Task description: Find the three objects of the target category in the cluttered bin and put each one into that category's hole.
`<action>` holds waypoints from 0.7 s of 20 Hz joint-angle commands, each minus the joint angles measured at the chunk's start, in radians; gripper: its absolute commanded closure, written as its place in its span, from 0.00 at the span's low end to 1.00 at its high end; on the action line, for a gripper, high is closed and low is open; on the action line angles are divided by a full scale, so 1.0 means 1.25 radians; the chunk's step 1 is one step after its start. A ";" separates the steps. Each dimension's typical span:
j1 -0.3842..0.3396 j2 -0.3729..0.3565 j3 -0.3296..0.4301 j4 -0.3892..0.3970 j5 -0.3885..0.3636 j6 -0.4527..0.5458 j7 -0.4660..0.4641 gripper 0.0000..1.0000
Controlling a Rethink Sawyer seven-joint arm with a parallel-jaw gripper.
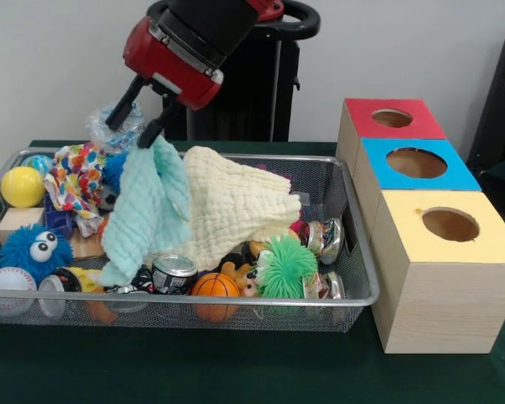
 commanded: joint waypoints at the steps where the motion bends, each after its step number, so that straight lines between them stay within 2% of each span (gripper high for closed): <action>1: 0.017 0.069 -0.014 -0.007 0.053 -0.024 0.254 0.00; 10: 0.015 0.075 -0.019 -0.019 0.058 0.005 0.242 0.00; 13: 0.020 0.074 -0.037 -0.033 0.049 -0.040 0.252 0.00; 14: 0.009 0.059 -0.032 -0.025 0.050 -0.020 0.234 0.00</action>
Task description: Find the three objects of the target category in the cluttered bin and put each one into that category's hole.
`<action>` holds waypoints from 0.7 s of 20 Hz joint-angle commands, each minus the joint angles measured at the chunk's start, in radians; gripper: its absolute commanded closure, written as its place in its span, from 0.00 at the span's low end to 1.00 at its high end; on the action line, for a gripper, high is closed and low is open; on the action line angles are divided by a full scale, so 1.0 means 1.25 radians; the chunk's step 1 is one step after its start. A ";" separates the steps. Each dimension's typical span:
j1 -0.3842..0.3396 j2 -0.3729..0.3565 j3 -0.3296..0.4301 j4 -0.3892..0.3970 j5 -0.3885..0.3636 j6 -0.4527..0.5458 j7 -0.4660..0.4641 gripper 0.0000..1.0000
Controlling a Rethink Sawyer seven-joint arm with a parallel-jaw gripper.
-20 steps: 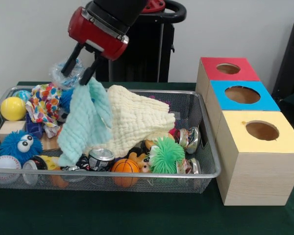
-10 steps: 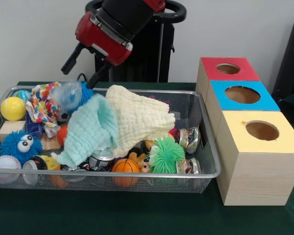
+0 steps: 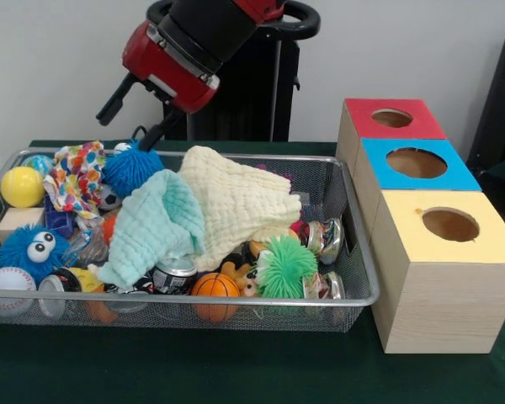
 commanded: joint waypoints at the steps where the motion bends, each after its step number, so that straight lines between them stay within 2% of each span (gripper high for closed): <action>1: -0.024 0.014 0.012 -0.021 0.016 -0.031 0.152 0.00; 3: -0.049 0.010 0.003 -0.011 -0.008 -0.064 0.131 0.00; 6: -0.082 0.052 -0.021 -0.018 -0.035 -0.152 0.142 0.00; 10: -0.112 0.109 -0.050 -0.033 -0.030 -0.236 0.159 0.00; 12: -0.129 0.137 -0.047 -0.037 -0.011 -0.278 0.163 0.00; 14: -0.169 0.130 0.014 -0.028 0.000 -0.296 0.130 0.00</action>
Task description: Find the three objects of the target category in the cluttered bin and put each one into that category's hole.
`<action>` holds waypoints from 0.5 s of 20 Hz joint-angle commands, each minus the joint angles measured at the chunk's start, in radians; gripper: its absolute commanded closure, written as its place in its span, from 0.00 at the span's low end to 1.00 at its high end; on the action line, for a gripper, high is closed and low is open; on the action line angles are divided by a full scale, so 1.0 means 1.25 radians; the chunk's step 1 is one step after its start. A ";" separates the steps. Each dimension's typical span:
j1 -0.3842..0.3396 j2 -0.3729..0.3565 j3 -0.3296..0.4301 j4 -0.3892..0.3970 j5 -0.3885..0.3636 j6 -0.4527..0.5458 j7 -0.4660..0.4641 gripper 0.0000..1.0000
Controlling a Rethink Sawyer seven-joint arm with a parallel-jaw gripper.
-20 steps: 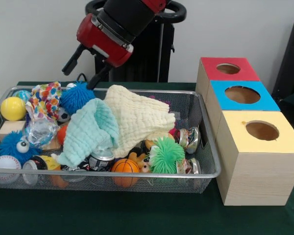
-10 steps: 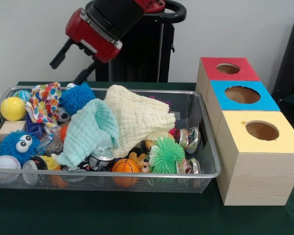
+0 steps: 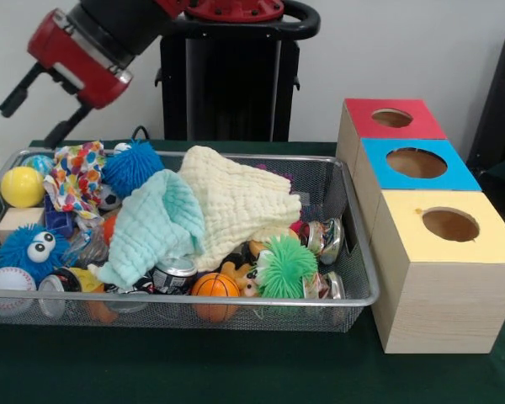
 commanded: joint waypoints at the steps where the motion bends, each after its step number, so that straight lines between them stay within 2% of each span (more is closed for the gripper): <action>1: -0.113 0.064 0.145 0.005 -0.002 -0.095 0.098 0.00; 3: -0.232 -0.001 0.330 0.060 -0.010 -0.043 0.007 0.00; 4: -0.283 -0.023 0.403 0.086 -0.011 -0.016 -0.028 0.00; 6: -0.345 -0.048 0.491 0.120 -0.012 0.021 -0.065 0.00; 10: -0.403 -0.075 0.580 0.156 -0.011 0.075 -0.089 0.00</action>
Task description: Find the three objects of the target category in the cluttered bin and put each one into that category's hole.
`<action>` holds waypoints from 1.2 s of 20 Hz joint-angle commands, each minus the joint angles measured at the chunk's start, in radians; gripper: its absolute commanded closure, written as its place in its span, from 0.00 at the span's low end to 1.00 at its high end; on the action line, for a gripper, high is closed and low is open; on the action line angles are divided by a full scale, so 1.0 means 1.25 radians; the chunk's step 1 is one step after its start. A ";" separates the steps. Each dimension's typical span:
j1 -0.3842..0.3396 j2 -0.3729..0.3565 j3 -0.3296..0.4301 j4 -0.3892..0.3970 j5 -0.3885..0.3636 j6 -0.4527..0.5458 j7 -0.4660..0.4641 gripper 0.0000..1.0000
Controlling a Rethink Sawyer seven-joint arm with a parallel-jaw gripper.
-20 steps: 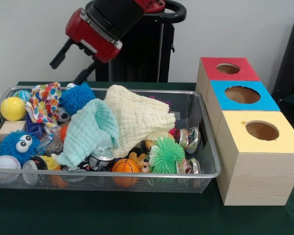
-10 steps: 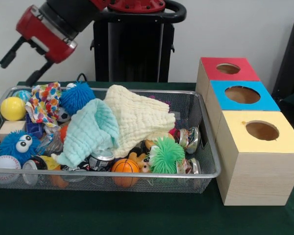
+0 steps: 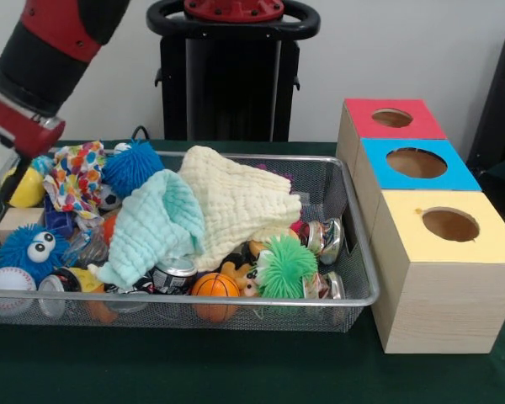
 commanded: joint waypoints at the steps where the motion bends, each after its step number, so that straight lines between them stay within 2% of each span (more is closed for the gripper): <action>1: -0.121 -0.044 0.342 0.139 -0.010 0.128 -0.087 0.00; 6: -0.116 -0.088 0.350 0.169 -0.014 0.164 -0.064 0.00; 9: -0.095 -0.126 0.331 0.193 -0.013 0.198 -0.048 0.00; 12: -0.103 -0.180 0.348 0.233 -0.006 0.225 -0.054 0.00; 14: -0.105 -0.190 0.347 0.233 -0.013 0.234 -0.060 0.00; 16: -0.119 -0.171 0.346 0.214 -0.037 0.219 -0.072 0.00; 20: -0.146 -0.065 0.320 0.138 -0.111 0.128 -0.071 0.00; 24: -0.178 -0.046 0.331 0.127 -0.146 0.110 -0.079 0.00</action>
